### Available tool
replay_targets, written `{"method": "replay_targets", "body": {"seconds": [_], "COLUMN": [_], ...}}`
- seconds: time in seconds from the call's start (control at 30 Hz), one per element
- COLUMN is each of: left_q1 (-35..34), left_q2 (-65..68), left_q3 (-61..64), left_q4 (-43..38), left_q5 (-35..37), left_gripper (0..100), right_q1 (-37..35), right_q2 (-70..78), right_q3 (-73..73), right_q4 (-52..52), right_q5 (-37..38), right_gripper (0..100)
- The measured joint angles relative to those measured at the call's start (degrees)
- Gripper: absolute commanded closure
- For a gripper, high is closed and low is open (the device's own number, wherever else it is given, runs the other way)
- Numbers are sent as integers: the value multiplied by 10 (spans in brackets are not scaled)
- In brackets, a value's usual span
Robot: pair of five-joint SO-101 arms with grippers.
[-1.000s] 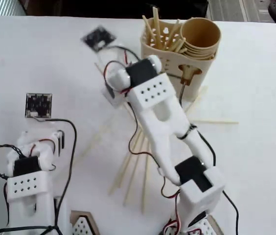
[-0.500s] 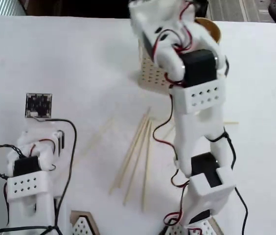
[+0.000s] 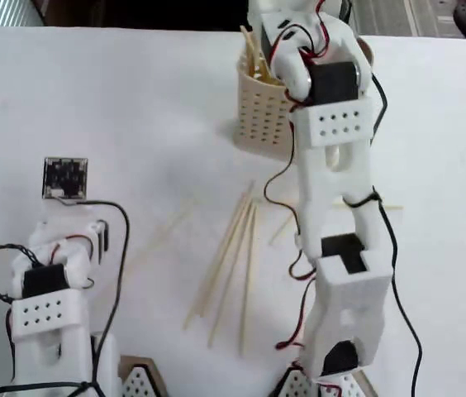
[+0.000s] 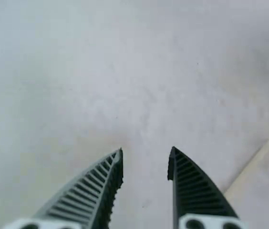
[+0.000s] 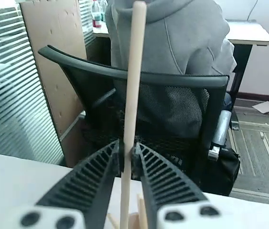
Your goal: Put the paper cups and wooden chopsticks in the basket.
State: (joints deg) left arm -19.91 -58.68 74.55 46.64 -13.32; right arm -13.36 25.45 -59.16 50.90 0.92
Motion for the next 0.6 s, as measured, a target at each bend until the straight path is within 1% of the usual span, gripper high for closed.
{"method": "replay_targets", "body": {"seconds": [0.13, 0.23, 0.3, 0.33, 0.47, 0.6], "left_q1": [0, 0, 0, 0, 0, 0], "left_q2": [0, 0, 0, 0, 0, 0], "left_q3": [0, 0, 0, 0, 0, 0], "left_q4": [0, 0, 0, 0, 0, 0], "left_q5": [0, 0, 0, 0, 0, 0], "left_gripper": [836, 836, 836, 836, 836, 835], "right_q1": [17, 15, 17, 18, 18, 16], "right_q2": [36, 46, 46, 46, 46, 17], "right_q3": [0, 0, 0, 0, -19, -55], "right_q4": [-6, -4, 16, 26, 85, 177], "right_q5": [0, 0, 0, 0, 0, 0], "right_gripper": [974, 900, 846, 838, 878, 979]}}
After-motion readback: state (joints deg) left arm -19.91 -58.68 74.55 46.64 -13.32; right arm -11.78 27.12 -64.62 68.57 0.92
